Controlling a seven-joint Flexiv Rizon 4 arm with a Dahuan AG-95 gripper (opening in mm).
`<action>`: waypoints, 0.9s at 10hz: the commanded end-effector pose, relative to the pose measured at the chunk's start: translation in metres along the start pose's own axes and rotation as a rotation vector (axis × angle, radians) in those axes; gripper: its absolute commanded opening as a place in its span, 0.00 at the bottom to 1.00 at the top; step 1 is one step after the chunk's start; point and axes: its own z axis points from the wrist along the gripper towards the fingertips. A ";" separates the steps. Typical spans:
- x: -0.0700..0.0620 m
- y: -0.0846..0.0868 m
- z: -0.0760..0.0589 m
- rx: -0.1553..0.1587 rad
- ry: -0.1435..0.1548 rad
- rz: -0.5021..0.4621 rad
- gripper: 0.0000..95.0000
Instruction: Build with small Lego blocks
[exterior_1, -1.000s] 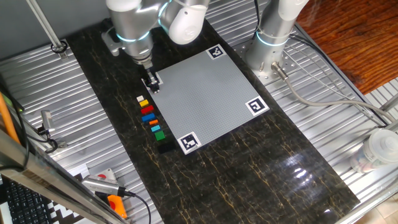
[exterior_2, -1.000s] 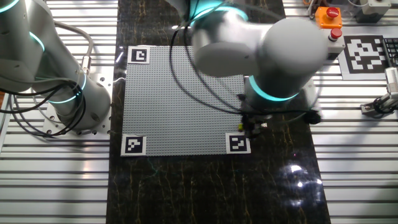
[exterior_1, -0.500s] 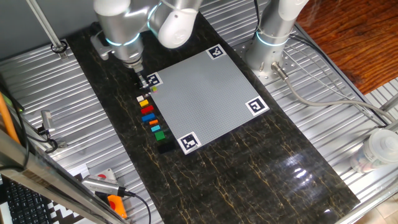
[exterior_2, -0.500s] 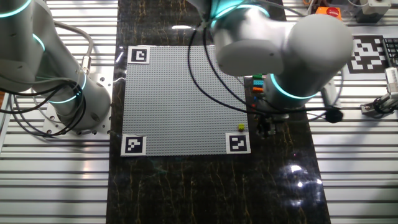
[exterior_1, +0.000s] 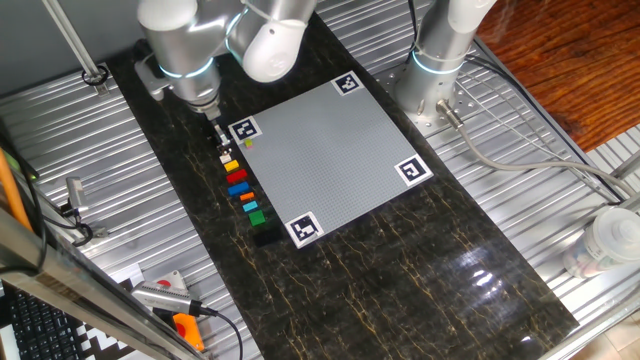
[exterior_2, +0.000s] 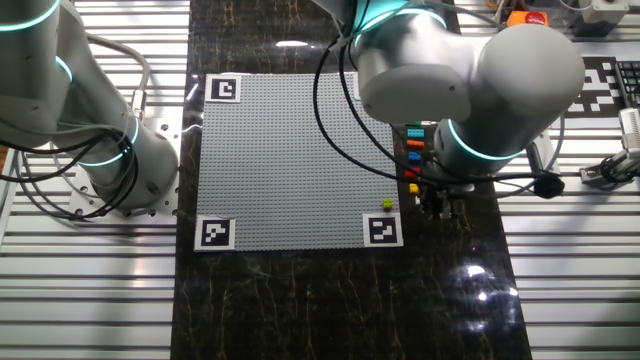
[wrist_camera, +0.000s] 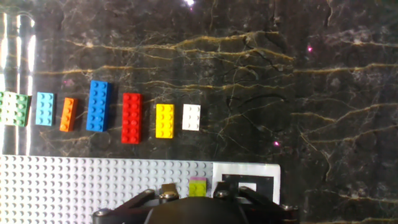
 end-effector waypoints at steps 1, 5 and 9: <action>0.000 0.000 0.000 0.002 0.004 -0.006 0.20; 0.001 0.001 -0.002 0.032 0.027 -0.051 0.00; 0.003 0.007 -0.013 0.013 0.030 -0.087 0.00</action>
